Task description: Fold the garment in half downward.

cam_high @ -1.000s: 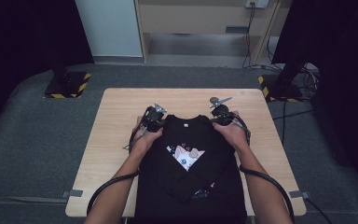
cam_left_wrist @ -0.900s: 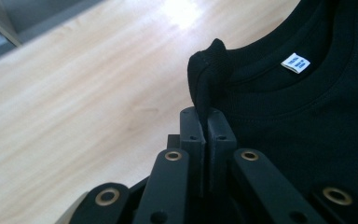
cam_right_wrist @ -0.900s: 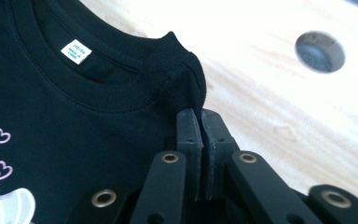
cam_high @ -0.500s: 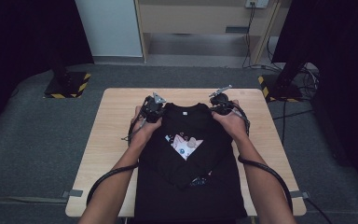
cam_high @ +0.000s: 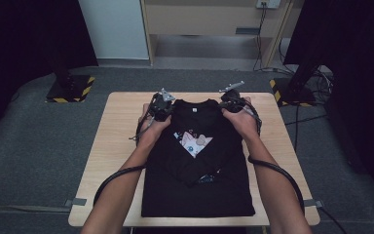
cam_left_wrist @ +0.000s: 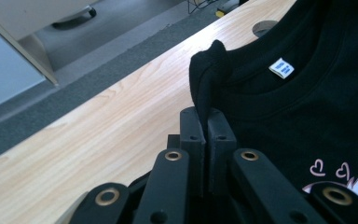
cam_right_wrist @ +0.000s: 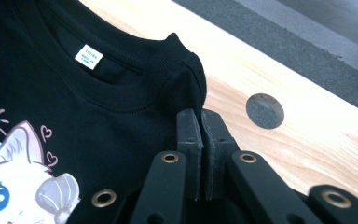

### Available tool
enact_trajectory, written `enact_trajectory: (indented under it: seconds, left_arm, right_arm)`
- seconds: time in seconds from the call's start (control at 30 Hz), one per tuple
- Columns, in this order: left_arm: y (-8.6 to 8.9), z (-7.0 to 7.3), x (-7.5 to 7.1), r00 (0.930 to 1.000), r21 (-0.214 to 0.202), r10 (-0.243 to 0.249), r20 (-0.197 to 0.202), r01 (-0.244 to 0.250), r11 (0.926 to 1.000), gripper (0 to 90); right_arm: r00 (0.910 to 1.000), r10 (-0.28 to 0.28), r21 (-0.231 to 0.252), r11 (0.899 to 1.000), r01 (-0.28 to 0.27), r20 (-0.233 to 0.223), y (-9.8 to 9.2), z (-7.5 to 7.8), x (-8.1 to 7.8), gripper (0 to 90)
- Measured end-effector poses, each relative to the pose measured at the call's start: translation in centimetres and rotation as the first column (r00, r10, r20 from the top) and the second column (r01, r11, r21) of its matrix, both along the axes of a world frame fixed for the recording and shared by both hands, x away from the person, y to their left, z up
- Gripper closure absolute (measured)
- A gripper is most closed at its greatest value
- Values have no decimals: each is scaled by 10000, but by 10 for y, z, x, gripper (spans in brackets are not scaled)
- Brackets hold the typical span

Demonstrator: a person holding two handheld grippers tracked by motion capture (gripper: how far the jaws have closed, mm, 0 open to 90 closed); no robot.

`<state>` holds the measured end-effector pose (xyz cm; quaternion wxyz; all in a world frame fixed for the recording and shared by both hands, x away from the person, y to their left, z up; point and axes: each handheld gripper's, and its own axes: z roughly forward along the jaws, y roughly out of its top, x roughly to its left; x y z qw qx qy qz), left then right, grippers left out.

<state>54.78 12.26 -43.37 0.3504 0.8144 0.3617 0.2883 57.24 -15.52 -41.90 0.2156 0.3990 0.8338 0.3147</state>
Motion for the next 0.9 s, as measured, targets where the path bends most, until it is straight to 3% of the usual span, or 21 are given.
enact_trajectory:
  seconds: [0.23, 0.5, 0.9]
  left_arm:
    - [0, 7, -3, 9997, -12, 78, 240, -77, 10000, 876]
    - [0, 12, -26, 9984, 321, -73, 561, 55, 9995, 877]
    - [-1, 11, -54, 9974, 190, 43, 716, -57, 9998, 876]
  right_arm:
    - [9996, -8, 51, 10000, 6, 296, -1, 8, -3, 873]
    - [9988, 189, 26, 9998, -191, 456, 1, 8, -20, 875]
    - [9964, 453, -51, 9990, -451, 714, 9, 9, -50, 874]
